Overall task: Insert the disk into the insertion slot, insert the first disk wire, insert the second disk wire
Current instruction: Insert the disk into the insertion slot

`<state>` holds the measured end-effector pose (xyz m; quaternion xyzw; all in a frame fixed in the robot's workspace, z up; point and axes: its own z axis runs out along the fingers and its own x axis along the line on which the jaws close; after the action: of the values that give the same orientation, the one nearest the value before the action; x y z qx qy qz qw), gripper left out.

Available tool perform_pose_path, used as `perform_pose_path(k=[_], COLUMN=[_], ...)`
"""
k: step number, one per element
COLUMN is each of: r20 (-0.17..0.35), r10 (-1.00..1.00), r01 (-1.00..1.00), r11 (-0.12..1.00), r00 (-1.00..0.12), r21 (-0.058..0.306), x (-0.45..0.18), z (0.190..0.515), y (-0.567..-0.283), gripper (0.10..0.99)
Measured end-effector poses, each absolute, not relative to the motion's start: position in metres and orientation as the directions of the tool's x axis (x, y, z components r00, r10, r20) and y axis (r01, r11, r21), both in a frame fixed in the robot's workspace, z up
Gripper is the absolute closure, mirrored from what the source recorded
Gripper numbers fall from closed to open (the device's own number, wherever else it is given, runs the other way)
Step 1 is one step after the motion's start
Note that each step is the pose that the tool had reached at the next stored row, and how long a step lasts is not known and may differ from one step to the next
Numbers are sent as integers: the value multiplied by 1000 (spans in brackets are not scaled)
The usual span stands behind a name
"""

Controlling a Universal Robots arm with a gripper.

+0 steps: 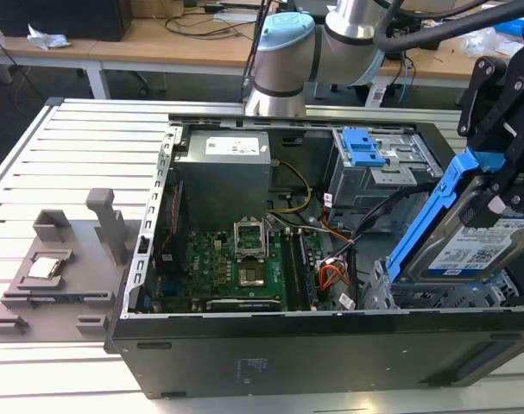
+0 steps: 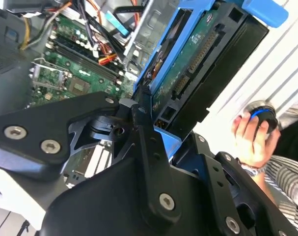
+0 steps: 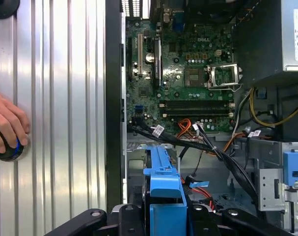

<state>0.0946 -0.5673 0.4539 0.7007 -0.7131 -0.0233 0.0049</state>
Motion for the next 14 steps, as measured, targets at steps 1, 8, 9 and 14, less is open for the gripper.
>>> perform_pose_path(k=[1, 8, 9, 14], r20=[-32, -36, -36, -36], r10=[-999, -999, -999, -999], r01=[-999, -999, -998, -998], r11=[16, 4, 2, -7], r00=[-18, -6, -4, 5], r21=[41, 54, 55, 61], x=[95, 105, 105, 108], z=[454, 446, 446, 441], y=[-567, -560, -559, -554], gripper=[722, 722, 722, 722])
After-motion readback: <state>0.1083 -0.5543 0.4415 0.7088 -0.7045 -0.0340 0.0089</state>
